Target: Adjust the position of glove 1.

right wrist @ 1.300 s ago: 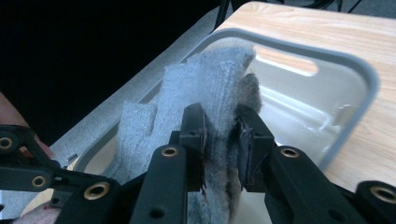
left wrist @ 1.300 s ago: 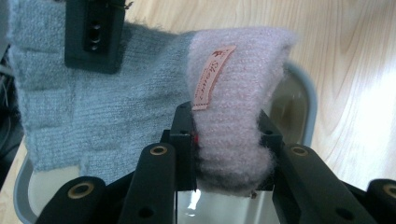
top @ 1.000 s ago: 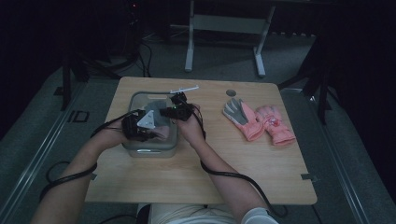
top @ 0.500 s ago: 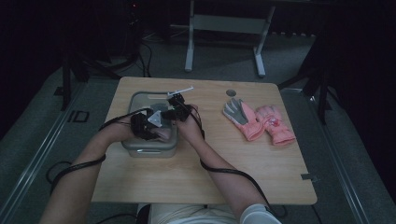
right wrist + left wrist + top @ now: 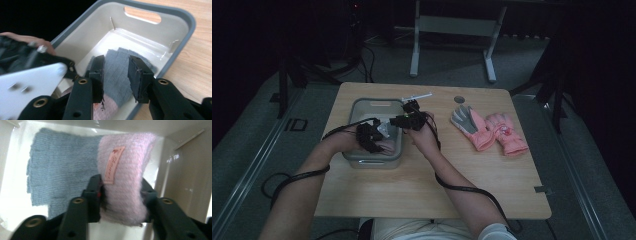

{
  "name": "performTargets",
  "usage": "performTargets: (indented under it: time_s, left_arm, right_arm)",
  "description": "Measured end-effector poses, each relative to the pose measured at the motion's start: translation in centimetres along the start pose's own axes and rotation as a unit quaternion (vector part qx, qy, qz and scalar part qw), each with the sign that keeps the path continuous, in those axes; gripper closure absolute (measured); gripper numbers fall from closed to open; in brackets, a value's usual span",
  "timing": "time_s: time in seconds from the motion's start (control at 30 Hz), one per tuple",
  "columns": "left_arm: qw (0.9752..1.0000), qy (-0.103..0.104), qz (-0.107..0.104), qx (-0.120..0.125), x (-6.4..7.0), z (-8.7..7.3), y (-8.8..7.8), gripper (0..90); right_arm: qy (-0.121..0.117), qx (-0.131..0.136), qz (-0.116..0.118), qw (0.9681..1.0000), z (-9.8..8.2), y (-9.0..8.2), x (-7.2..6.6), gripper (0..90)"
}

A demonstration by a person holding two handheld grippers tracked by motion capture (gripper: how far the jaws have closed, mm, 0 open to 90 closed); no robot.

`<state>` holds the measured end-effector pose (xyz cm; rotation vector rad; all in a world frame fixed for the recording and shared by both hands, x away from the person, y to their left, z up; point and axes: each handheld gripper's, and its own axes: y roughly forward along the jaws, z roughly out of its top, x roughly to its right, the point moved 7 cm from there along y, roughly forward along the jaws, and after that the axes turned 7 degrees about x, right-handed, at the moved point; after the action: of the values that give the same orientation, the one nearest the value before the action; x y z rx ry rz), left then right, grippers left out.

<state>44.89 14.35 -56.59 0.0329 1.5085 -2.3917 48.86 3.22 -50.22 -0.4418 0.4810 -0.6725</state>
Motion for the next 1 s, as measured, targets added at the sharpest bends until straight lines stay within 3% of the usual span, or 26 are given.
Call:
performTargets:
  time_s: [0.13, 0.3, 0.5, 0.6, 0.77, 0.87, 1.0]
  left_arm:
    - [0.9998, -0.013, 0.013, 0.006, -0.2, 0.4, -0.7, 46.3]
    - [0.9982, -0.036, 0.043, 0.023, -0.4, 1.1, -2.8, 36.1]
    - [0.9925, -0.077, 0.063, 0.071, -0.2, 2.7, -4.1, 26.1]
    - [0.9907, -0.079, 0.07, 0.085, 0.3, 3.5, -4.2, 15.8]
    - [0.9865, -0.103, 0.07, 0.107, 0.8, 5.1, -4.4, 11.6]
    - [0.9833, -0.115, 0.067, 0.125, 1.1, 6.3, -4.6, 5.7]
    - [0.9826, -0.119, 0.06, 0.129, 1.7, 7.7, -4.5, 1.2]
  right_arm:
    - [-0.008, 0.007, 0.006, 0.9999, -0.2, -1.2, 0.0, 60.3]
    - [-0.014, 0.015, 0.018, 0.9996, -0.7, -3.4, 0.6, 44.6]
    - [-0.005, 0.034, 0.031, 0.9989, -1.0, -5.9, 2.0, 27.9]
    - [-0.011, 0.044, 0.032, 0.9984, -1.0, -7.2, 2.7, 21.9]
    - [-0.021, 0.043, 0.025, 0.9985, -1.6, -8.6, 3.5, 20.3]
    - [-0.025, 0.047, 0.034, 0.998, -1.9, -9.1, 4.1, 18.5]
    - [-0.043, 0.053, 0.022, 0.9974, -2.3, -9.9, 4.9, 15.6]
